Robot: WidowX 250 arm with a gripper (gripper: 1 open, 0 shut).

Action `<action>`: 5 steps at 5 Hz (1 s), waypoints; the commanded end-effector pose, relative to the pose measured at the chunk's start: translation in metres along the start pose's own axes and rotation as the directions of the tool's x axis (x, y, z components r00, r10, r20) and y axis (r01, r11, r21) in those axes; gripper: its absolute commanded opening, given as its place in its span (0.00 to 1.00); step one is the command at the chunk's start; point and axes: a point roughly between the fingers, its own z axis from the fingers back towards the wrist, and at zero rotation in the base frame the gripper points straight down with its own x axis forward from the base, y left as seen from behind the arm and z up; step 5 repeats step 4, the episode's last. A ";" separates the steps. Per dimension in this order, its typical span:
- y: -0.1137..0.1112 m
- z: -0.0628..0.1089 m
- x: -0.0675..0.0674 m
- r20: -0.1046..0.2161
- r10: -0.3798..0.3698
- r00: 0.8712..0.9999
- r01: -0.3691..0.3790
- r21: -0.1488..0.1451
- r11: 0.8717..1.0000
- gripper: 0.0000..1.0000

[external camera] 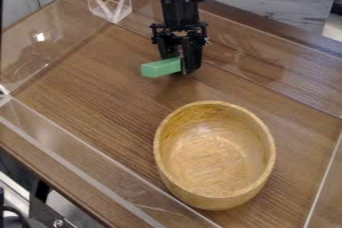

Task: Remove the green block from inside the brown bowl and put it on the table

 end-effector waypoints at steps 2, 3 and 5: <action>-0.008 0.020 0.008 0.043 -0.032 0.999 0.030 0.029 0.999 0.00; -0.008 0.019 0.008 0.037 -0.032 0.999 0.031 0.029 0.999 0.00; -0.008 0.020 0.008 0.028 -0.032 0.999 0.031 0.029 0.999 0.00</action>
